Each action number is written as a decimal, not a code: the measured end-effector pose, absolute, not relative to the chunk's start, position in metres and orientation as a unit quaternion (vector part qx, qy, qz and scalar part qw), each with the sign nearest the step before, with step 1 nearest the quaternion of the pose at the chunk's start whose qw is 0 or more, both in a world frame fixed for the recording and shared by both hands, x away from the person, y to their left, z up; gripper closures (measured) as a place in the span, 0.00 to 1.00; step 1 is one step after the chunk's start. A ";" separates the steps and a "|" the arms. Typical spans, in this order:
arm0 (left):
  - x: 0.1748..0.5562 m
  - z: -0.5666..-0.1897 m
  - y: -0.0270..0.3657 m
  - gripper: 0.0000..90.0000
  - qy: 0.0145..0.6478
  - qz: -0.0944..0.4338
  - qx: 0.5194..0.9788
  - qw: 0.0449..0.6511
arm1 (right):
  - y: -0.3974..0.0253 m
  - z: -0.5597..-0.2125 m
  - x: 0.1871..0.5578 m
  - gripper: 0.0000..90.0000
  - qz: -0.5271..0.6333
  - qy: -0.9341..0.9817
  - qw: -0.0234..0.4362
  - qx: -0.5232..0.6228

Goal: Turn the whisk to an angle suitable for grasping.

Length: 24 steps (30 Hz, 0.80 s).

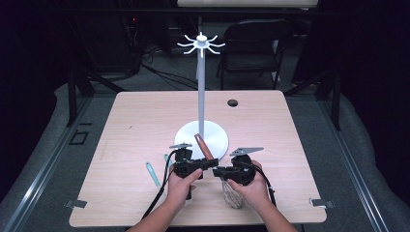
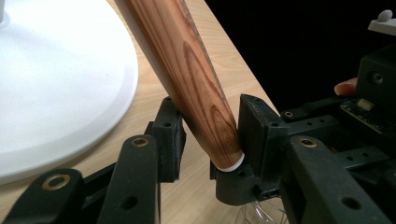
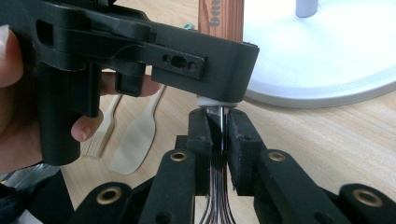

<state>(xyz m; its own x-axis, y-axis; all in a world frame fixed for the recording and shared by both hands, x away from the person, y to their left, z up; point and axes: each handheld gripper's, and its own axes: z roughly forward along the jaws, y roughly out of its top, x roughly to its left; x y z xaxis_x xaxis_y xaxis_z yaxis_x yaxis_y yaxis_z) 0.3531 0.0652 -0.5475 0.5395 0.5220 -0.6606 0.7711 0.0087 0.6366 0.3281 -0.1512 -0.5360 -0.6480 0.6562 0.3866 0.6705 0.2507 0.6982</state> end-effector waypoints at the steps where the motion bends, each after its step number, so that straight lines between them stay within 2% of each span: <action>1: 0.353 -0.547 0.065 0.70 0.465 -0.116 0.694 0.537 | -0.151 -0.536 0.328 0.90 -0.448 -0.789 0.010 -0.421; 9: 0.355 -0.549 0.065 0.71 0.468 -0.122 0.694 0.534 | -0.152 -0.537 0.329 0.89 -0.444 -0.791 0.011 -0.421; 12: 0.357 -0.551 0.066 0.71 0.473 -0.124 0.692 0.531 | -0.154 -0.535 0.328 0.84 -0.447 -0.791 0.017 -0.416; 15: 0.359 -0.552 0.069 0.73 0.480 -0.132 0.685 0.532 | -0.158 -0.533 0.326 0.83 -0.447 -0.794 0.016 -0.411; 21: 0.362 -0.552 0.074 0.75 0.490 -0.136 0.676 0.533 | -0.180 -0.526 0.329 0.82 -0.459 -0.781 0.015 -0.424; 24: 0.363 -0.552 0.076 0.76 0.488 -0.147 0.669 0.541 | -0.189 -0.529 0.334 0.82 -0.448 -0.777 -0.001 -0.441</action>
